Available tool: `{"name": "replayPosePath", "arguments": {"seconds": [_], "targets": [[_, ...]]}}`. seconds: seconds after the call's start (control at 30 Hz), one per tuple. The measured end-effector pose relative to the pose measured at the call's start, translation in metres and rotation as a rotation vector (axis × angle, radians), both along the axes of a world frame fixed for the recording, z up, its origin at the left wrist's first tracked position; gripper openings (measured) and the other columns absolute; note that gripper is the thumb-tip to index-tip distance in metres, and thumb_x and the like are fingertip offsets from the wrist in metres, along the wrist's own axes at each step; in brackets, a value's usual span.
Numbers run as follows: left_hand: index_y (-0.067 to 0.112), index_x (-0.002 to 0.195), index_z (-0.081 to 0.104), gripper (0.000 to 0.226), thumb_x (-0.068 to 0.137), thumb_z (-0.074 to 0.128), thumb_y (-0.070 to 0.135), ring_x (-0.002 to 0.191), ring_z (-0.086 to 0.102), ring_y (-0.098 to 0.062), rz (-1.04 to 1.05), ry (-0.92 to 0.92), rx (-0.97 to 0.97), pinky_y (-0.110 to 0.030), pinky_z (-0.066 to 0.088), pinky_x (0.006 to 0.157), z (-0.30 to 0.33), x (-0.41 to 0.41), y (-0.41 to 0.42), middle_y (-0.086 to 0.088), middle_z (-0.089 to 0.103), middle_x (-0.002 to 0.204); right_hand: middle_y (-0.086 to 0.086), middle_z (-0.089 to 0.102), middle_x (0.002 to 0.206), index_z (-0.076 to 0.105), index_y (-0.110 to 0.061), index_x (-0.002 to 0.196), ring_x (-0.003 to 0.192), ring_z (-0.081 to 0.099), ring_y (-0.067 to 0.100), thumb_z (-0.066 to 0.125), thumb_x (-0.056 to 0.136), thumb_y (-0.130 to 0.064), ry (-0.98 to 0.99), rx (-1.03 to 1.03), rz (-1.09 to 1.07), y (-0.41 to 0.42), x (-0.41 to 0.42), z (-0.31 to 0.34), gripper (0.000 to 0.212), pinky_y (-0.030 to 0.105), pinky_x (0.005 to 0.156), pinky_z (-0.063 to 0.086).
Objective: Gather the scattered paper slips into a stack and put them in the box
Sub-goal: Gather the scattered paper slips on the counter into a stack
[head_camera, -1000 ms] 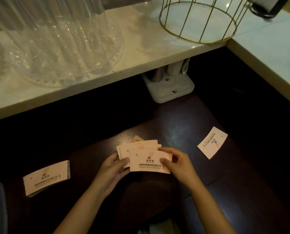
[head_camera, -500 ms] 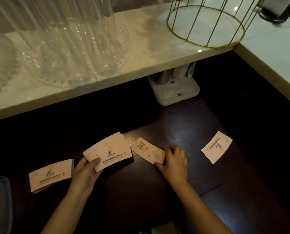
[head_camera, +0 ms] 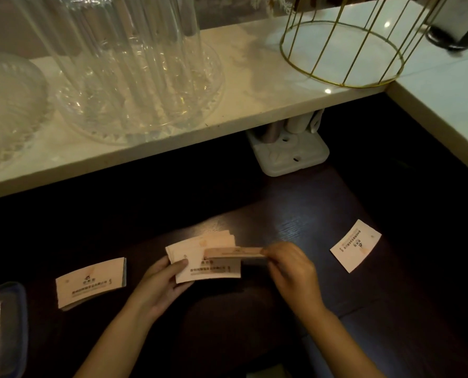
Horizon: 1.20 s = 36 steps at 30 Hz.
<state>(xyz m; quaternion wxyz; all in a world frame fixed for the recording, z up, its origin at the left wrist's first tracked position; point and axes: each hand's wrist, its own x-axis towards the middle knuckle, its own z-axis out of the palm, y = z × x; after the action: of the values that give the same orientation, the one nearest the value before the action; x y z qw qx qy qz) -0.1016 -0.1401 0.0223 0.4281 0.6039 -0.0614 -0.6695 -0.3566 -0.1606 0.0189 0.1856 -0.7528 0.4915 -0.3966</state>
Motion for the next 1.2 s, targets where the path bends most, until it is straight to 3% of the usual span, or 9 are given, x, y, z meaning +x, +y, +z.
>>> {"name": "replayPosePath", "arguments": {"seconds": [0.1, 0.23, 0.4, 0.6, 0.67, 0.73, 0.83, 1.0, 1.2], "targets": [[0.010, 0.101, 0.062, 0.022, 0.080, 0.057, 0.002, 0.081, 0.071, -0.023, -0.059, 0.107, 0.005, -0.031, 0.059, 0.058, 0.004, -0.007, -0.002, -0.011, 0.076, 0.082, 0.009, 0.069, 0.089, 0.065, -0.003, 0.089, 0.088, 0.061, 0.018, 0.057, 0.086, -0.005, 0.186, -0.173, 0.117, 0.008, -0.005, 0.000, 0.009, 0.023, 0.077, 0.052], [0.011, 0.101, 0.062, 0.033, 0.068, 0.064, 0.011, 0.078, 0.072, -0.021, -0.110, 0.163, -0.014, -0.029, 0.058, 0.055, 0.009, -0.017, -0.004, -0.010, 0.076, 0.084, 0.011, 0.071, 0.091, 0.066, -0.001, 0.090, 0.092, 0.059, 0.019, 0.060, 0.084, -0.007, 0.271, -0.260, 0.144, 0.014, -0.008, -0.003, 0.010, 0.022, 0.080, 0.052], [0.010, 0.101, 0.061, 0.035, 0.065, 0.063, 0.010, 0.078, 0.072, -0.022, -0.114, 0.159, -0.047, -0.029, 0.058, 0.055, 0.010, -0.025, -0.005, -0.011, 0.076, 0.082, 0.014, 0.070, 0.097, 0.065, 0.000, 0.096, 0.101, 0.057, 0.019, 0.055, 0.090, -0.010, 0.249, -0.242, 0.207, 0.022, -0.009, -0.012, 0.015, 0.020, 0.092, 0.046], [0.009, 0.103, 0.058, 0.029, 0.078, 0.058, -0.005, 0.090, 0.068, -0.028, -0.154, 0.047, -0.057, -0.030, 0.058, 0.058, 0.002, -0.033, -0.006, -0.015, 0.072, 0.094, 0.010, 0.070, 0.108, 0.066, -0.008, 0.104, 0.109, 0.060, 0.021, 0.054, 0.087, -0.012, 0.389, -0.153, 0.221, 0.028, -0.022, -0.020, 0.021, 0.028, 0.081, 0.055], [0.009, 0.101, 0.058, 0.027, 0.080, 0.055, -0.007, 0.088, 0.067, -0.027, -0.139, 0.033, -0.055, -0.029, 0.058, 0.056, -0.001, -0.035, -0.006, -0.014, 0.073, 0.090, 0.011, 0.069, 0.109, 0.065, -0.008, 0.108, 0.107, 0.060, 0.024, 0.061, 0.079, -0.007, 0.392, -0.080, 0.048, 0.021, -0.037, -0.022, 0.029, 0.035, 0.082, 0.055], [0.011, 0.100, 0.058, 0.027, 0.081, 0.052, -0.008, 0.085, 0.068, -0.025, -0.137, 0.038, -0.057, -0.028, 0.058, 0.056, -0.002, -0.037, -0.005, -0.010, 0.076, 0.082, 0.016, 0.064, 0.115, 0.060, -0.005, 0.116, 0.108, 0.058, 0.034, 0.074, 0.073, -0.009, 0.274, 0.114, -0.392, 0.011, -0.057, -0.023, 0.046, 0.048, 0.086, 0.051], [0.011, 0.100, 0.058, 0.027, 0.083, 0.050, -0.009, 0.085, 0.067, -0.024, -0.137, 0.035, -0.058, -0.027, 0.058, 0.055, -0.004, -0.039, -0.003, -0.007, 0.076, 0.078, 0.025, 0.050, 0.129, 0.043, -0.003, 0.130, 0.119, 0.041, 0.043, 0.076, 0.071, -0.032, 0.058, 0.572, -1.045, -0.007, -0.084, -0.027, 0.074, 0.060, 0.094, 0.037], [0.011, 0.097, 0.059, 0.026, 0.082, 0.050, -0.009, 0.085, 0.066, -0.025, -0.106, 0.016, -0.059, -0.028, 0.058, 0.053, -0.004, -0.041, -0.003, -0.010, 0.075, 0.081, 0.018, 0.044, 0.130, 0.049, -0.004, 0.118, 0.120, 0.035, 0.038, 0.075, 0.061, -0.050, 0.063, 0.680, -1.226, -0.024, -0.084, -0.038, 0.077, 0.055, 0.096, 0.029], [0.012, 0.100, 0.057, 0.027, 0.084, 0.049, -0.008, 0.092, 0.063, -0.027, -0.032, 0.005, -0.096, -0.029, 0.059, 0.056, -0.002, -0.033, -0.005, -0.013, 0.072, 0.090, 0.022, 0.045, 0.129, 0.041, -0.011, 0.127, 0.118, 0.036, 0.041, 0.078, 0.067, -0.032, 0.033, 0.651, -1.201, -0.038, -0.078, -0.039, 0.073, 0.056, 0.096, 0.030]]}}
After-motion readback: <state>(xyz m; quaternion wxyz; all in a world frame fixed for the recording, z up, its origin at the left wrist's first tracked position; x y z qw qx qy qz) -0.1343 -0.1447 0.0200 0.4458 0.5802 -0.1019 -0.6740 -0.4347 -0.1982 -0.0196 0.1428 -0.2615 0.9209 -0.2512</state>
